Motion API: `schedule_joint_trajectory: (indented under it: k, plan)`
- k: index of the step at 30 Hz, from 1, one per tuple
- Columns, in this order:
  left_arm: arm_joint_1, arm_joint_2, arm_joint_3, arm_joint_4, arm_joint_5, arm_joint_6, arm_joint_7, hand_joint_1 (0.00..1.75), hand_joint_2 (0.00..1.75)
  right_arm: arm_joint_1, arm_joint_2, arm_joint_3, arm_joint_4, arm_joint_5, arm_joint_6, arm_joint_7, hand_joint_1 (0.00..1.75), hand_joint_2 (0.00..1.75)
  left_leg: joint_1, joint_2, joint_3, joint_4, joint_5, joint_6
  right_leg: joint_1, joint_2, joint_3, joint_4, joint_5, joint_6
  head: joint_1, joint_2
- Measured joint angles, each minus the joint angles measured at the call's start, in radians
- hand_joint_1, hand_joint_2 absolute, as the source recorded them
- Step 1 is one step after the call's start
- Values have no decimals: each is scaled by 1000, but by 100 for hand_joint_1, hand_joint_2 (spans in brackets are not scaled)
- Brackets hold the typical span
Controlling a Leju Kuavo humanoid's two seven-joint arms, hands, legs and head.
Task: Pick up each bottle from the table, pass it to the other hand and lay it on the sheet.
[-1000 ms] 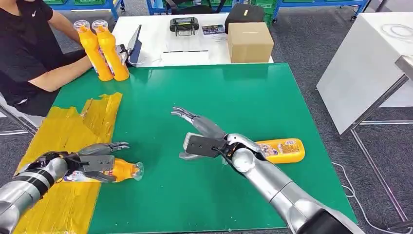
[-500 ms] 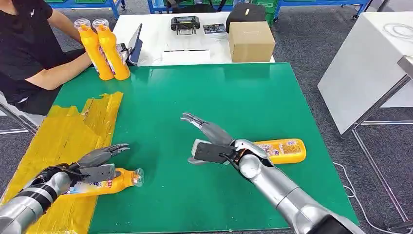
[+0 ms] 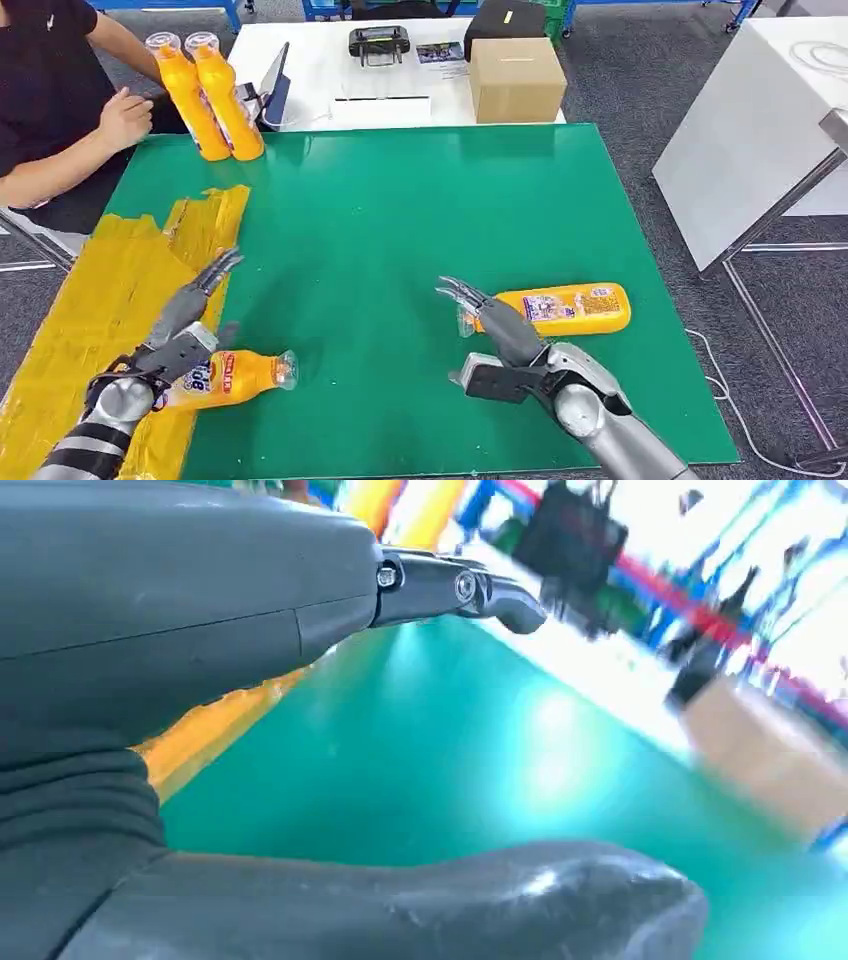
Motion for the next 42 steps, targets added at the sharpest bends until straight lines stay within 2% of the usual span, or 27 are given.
schedule_joint_trajectory:
  k: [7,13,26,31,42]
  plan:
    - [40,-109,198,-169,237,-132,-21,0,0,80,-35,-20,-53,78,-18,21,0,175,0,0,-1,0,0,0,1,0,-1,0,0,0,0,0]
    - [52,-158,305,-263,299,-223,-14,0,0,103,-51,-58,-61,113,-22,44,0,175,0,0,-1,0,0,0,0,0,-1,0,0,0,0,0]
    - [51,-200,310,-275,301,-266,21,0,0,33,-59,-131,40,183,-47,95,0,175,0,0,-1,0,0,0,0,0,-1,0,0,0,0,0]
    - [55,-203,304,-280,300,-261,24,0,0,33,-58,-160,48,241,-94,110,0,175,0,0,-2,0,0,0,0,0,-2,0,0,0,0,0]
    - [67,-203,308,-282,308,-269,24,0,0,52,-104,-214,52,232,-14,128,0,175,0,0,-2,0,0,0,0,-1,-2,0,0,0,0,0]
